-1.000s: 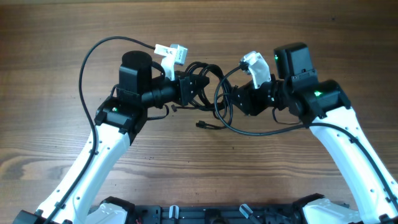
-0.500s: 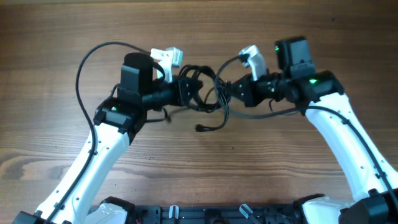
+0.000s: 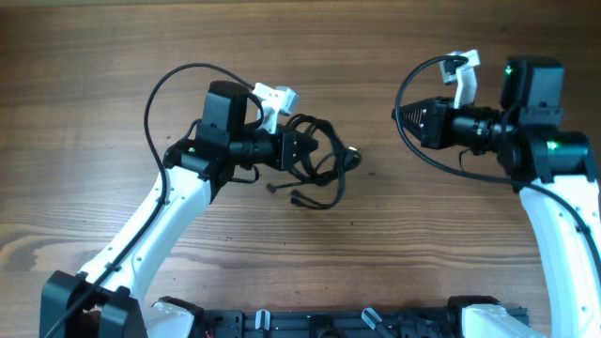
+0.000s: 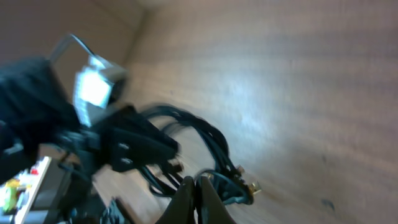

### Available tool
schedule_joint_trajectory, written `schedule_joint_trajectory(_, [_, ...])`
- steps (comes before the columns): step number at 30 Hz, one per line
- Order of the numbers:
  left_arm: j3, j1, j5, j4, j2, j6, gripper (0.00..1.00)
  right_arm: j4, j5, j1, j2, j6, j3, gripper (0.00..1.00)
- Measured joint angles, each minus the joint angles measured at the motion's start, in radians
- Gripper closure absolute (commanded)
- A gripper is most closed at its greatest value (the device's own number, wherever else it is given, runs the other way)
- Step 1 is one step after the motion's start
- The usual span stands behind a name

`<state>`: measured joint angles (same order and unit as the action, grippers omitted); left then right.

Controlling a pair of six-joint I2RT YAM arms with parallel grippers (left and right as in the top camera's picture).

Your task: Untangle cables

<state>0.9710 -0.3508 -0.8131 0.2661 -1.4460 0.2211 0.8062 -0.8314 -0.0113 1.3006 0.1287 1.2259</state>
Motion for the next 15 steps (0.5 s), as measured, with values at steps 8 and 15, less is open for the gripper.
schedule_joint_trajectory(8, [0.000,0.000,-0.275,-0.162,-0.001,0.001,0.96,0.062,0.013,-0.048,0.058,-0.157,0.000,0.37])
schedule_joint_trajectory(15, [0.000,0.000,-0.300,-0.167,-0.001,0.036,0.96,0.008,0.047,-0.182,0.097,-0.265,0.000,0.66])
